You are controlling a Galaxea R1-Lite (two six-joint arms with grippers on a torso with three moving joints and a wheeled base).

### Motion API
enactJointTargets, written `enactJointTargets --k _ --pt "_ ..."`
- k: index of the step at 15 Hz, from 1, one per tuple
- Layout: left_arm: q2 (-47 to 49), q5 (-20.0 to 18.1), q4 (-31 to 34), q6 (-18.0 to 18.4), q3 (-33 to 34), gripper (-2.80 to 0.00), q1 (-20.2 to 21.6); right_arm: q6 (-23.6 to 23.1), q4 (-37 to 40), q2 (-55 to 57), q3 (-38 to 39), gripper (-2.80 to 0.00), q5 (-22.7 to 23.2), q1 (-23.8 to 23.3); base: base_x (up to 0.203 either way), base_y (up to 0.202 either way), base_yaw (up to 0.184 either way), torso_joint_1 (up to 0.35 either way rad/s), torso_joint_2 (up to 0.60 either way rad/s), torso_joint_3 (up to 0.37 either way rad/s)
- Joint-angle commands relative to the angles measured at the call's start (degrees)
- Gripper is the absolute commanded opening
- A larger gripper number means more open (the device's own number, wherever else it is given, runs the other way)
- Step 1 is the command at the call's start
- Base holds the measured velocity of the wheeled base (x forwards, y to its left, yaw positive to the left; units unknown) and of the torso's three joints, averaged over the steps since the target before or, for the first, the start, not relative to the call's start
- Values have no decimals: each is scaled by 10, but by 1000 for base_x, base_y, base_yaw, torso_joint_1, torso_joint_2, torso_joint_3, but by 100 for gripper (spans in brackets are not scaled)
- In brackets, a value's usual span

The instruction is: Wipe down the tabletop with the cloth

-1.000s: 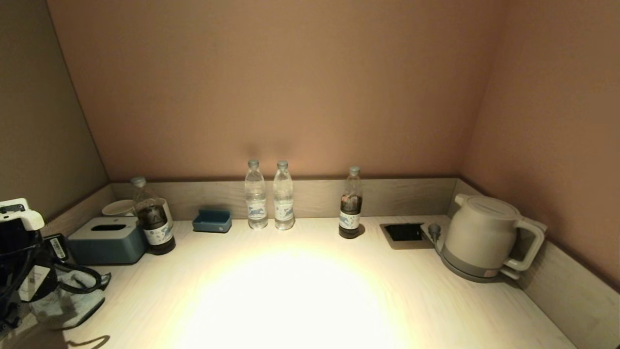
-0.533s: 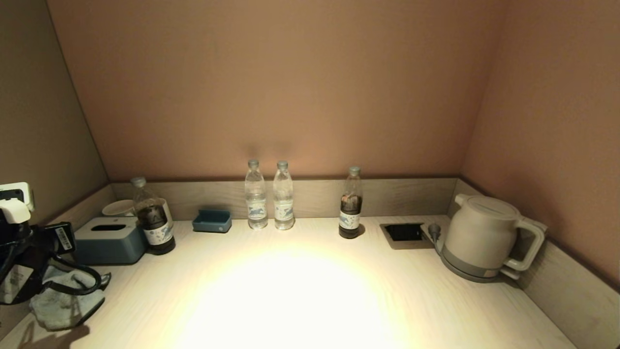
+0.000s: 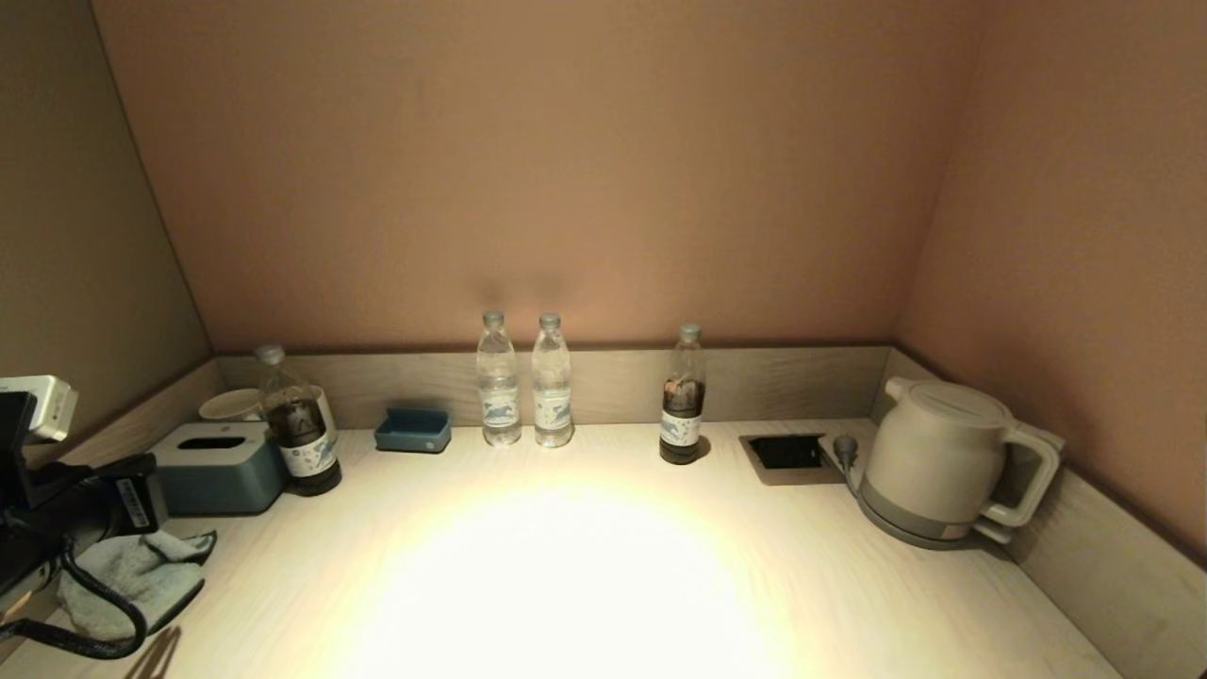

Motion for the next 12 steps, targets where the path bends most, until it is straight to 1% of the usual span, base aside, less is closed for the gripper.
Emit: enactJointTargets --k 1,3,7,10,12 --pt "-27 -7 -4 0 12 -280 1 0 0 1 0 -280 0 0 0 0 0 0 0 0" --pt "-49 -21 -4 0 23 -280 0 0 0 1 0 -280 0 0 0 0 0 0 0 0" --pt "-146 -100 3 -1 66 -280 0 0 0 1 0 -280 0 1 0 0 0 0 0 0" --pt "-212 -138 13 -1 104 -280 0 0 0 1 0 -280 0 1 0 0 0 0 0 0" --pt "-259 -154 18 0 122 -280 0 0 0 1 0 -280 0 0 0 0 0 0 0 0"
